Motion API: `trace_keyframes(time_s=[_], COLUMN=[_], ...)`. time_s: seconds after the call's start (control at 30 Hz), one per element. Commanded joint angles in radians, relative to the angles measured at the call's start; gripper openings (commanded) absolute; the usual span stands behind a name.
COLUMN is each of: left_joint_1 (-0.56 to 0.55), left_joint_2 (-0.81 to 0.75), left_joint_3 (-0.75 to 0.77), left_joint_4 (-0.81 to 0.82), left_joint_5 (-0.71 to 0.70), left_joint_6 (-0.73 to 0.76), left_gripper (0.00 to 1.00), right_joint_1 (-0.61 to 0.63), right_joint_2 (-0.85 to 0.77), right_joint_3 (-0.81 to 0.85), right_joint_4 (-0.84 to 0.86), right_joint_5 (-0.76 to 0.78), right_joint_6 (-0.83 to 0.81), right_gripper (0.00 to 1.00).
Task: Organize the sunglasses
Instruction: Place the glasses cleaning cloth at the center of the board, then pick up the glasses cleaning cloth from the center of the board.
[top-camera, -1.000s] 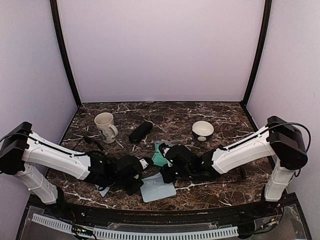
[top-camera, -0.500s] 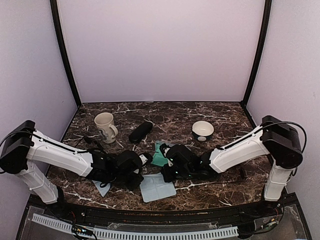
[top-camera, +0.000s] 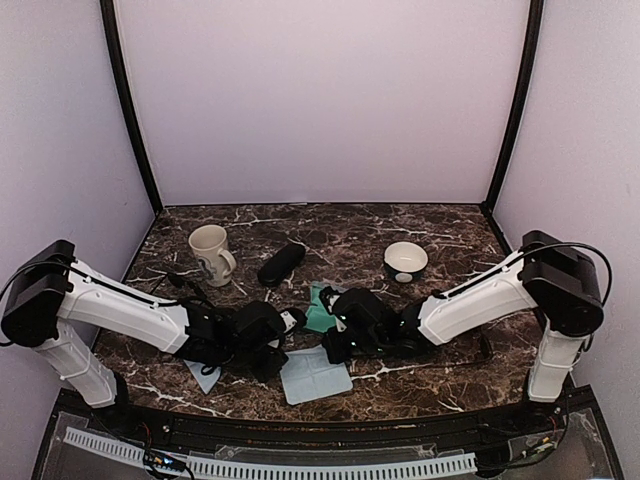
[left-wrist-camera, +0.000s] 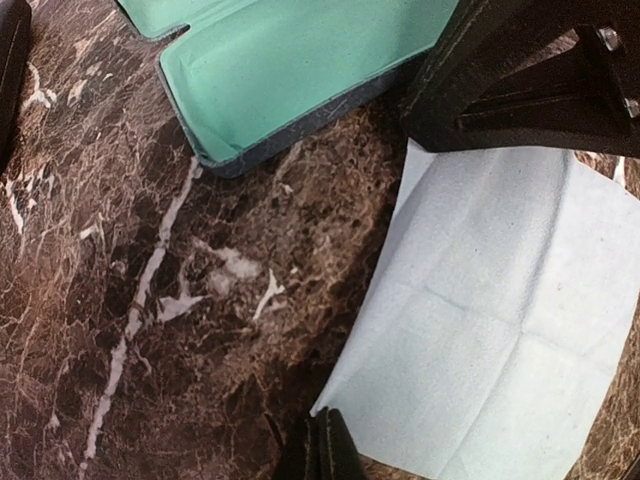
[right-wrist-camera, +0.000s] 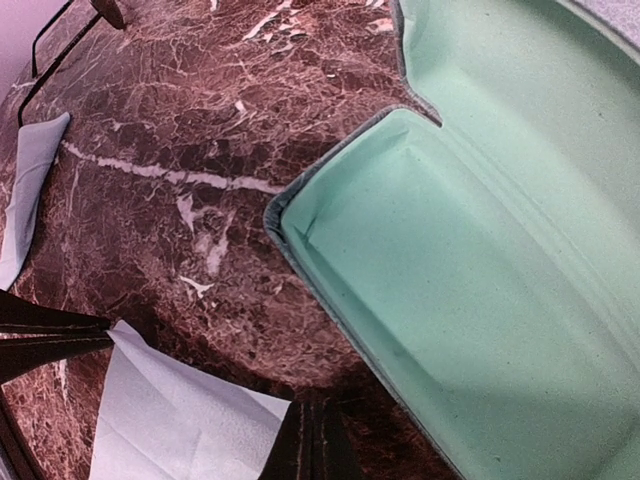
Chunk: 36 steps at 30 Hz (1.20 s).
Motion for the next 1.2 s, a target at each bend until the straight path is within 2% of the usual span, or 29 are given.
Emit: trace_keyframes(time_s=[0.0, 0.57, 1.17], left_joint_1=[0.008, 0.005, -0.026], left_joint_2=[0.002, -0.087, -0.082], left_joint_3=[-0.004, -0.028, -0.015], left_joint_4=[-0.018, -0.021, -0.046], left_joint_5=[0.002, 0.145, 0.137], left_joint_6=[0.012, 0.067, 0.071], left_gripper=[0.0, 0.0, 0.0], right_joint_1=[-0.011, -0.011, -0.005], right_joint_2=[0.012, -0.077, -0.147], right_joint_3=[0.02, -0.033, -0.098], right_joint_4=[0.02, 0.044, 0.068], right_joint_5=[0.007, -0.078, -0.119], right_joint_6=[-0.013, -0.047, -0.065], right_gripper=[0.01, 0.03, 0.07])
